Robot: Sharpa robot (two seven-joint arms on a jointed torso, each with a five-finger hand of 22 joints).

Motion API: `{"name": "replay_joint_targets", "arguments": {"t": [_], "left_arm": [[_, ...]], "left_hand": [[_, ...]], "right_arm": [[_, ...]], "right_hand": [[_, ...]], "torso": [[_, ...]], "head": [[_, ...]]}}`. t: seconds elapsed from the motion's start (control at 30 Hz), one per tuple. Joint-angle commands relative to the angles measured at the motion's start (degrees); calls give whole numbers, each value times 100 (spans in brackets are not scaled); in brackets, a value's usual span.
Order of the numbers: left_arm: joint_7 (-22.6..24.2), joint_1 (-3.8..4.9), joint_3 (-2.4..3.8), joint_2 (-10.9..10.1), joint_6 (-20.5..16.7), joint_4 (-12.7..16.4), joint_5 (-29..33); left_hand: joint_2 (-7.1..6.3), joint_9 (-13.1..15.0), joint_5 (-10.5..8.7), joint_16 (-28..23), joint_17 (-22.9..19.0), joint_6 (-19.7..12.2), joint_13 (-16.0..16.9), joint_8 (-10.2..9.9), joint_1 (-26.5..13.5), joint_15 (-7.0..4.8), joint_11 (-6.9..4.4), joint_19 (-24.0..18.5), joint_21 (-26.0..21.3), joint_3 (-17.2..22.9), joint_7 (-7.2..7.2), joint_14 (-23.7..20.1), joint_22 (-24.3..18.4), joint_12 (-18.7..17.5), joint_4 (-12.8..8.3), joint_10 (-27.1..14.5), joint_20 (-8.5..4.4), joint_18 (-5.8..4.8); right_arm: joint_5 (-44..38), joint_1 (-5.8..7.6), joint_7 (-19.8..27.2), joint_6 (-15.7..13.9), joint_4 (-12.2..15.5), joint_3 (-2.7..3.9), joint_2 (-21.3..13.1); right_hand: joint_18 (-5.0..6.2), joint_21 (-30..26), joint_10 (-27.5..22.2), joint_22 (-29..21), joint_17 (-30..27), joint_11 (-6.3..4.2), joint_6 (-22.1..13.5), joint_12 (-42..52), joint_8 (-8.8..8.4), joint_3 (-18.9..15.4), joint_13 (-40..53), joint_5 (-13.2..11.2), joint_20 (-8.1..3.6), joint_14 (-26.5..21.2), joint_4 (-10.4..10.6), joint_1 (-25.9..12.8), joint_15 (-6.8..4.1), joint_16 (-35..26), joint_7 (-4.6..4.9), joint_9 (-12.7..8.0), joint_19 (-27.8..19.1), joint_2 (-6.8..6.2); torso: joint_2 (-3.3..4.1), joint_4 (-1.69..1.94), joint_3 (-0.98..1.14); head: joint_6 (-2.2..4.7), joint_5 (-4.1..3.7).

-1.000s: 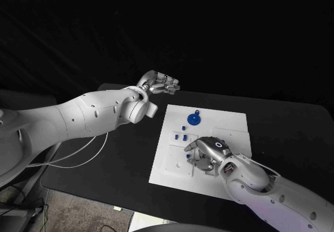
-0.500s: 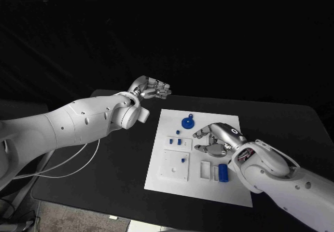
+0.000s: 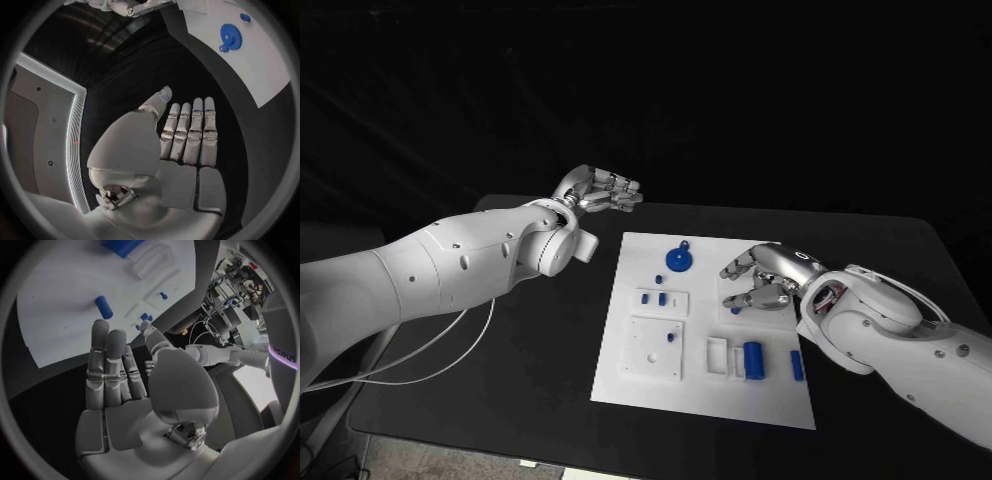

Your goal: Assemble the parts on the task board

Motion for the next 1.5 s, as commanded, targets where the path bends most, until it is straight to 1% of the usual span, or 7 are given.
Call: {"name": "replay_joint_targets", "arguments": {"t": [0.03, 0.1, 0.33, 0.67, 0.8, 1.0, 1.5], "left_arm": [[38, 7, 4, 12, 88, 7, 25], [38, 7, 4, 13, 88, 6, 25], [37, 7, 4, 19, 86, 2, 25], [34, 6, 4, 20, 80, -3, 25], [32, 6, 4, 23, 79, -6, 25], [33, 6, 4, 34, 81, -8, 25], [29, 6, 4, 39, 86, -10, 25]], "left_hand": [[55, -4, 0, -25, -5, -5, -2, -5, 18, 10, 12, 35, 24, -28, 9, -33, -6, 35, 8, -27, 14, 89], [55, -4, 0, -25, -5, -5, -2, -5, 18, 10, 12, 35, 24, -28, 9, -33, -6, 35, 8, -27, 14, 89], [55, -4, 0, -25, -5, -5, -2, -5, 18, 10, 12, 35, 24, -28, 9, -33, -6, 35, 8, -27, 14, 89], [55, -4, 0, -25, -5, -5, -2, -5, 18, 10, 12, 35, 24, -28, 9, -33, -6, 35, 8, -27, 14, 89], [63, -4, 4, -25, -6, -8, -2, -5, 16, 9, 12, 42, 29, -21, 9, -34, -33, 34, 12, -25, 11, 87], [63, -4, 4, -25, -6, -8, -2, -5, 16, 9, 12, 42, 29, -21, 9, -34, -33, 34, 12, -25, 11, 87], [64, -5, 3, -26, -6, -10, -2, -7, 7, 11, 12, 44, 29, -24, 10, -36, -50, 34, 22, -29, 13, 87]], "right_arm": [[-412, 8, -185, 612, -44, 8, 13], [-525, 11, -211, 656, -75, 11, 25], [-893, 15, -301, 756, -211, 12, 95], [-1108, 14, -363, 758, -302, 10, 180], [-1136, 13, -356, 822, -304, 8, 196], [-1149, 1, -345, 916, -310, 1, 232], [-1189, -27, -399, 1143, -353, -28, 267]], "right_hand": [[25, -55, -141, -38, -34, 25, -55, 44, -7, -68, 4, -82, 31, -49, 154, 86, 27, -44, -47, -6, 85, -60], [21, -106, -153, -81, -66, 31, -81, 40, -7, -132, 1, -106, 30, -50, 378, 219, 31, -37, -82, -6, 117, -123], [22, -121, -105, -90, -77, 17, -20, 44, -6, -80, 2, -181, 27, -47, 371, 259, 21, -27, -73, -5, 134, -85], [-32, -82, 188, -39, -89, -59, 212, 40, -10, 735, -2, -689, -38, 7, -129, 28, -45, -7, 29, -7, 178, 44], [-74, -16, 487, 15, -67, -128, 477, 33, -7, 1131, -4, -716, -72, 52, -323, -169, -77, 20, 110, -4, 194, 115], [-114, 60, 733, 83, -37, -183, 666, 25, -8, 1601, -2, -784, -105, 77, -496, -385, -104, 36, 138, -1, 186, 142], [-123, 62, 766, 106, -20, -189, 741, 25, -7, 1703, -1, -775, -111, 75, -540, -462, -108, 24, 148, 0, 164, 174]], "torso": [[2, 7, -4], [4, 5, -6], [3, 10, -14], [1, 7, -12], [4, 3, -12], [2, 3, -10], [0, 2, -9]], "head": [[1, -15], [-8, -10], [-15, -9], [-34, -3], [-42, 3], [-58, 18], [-85, 9]]}}
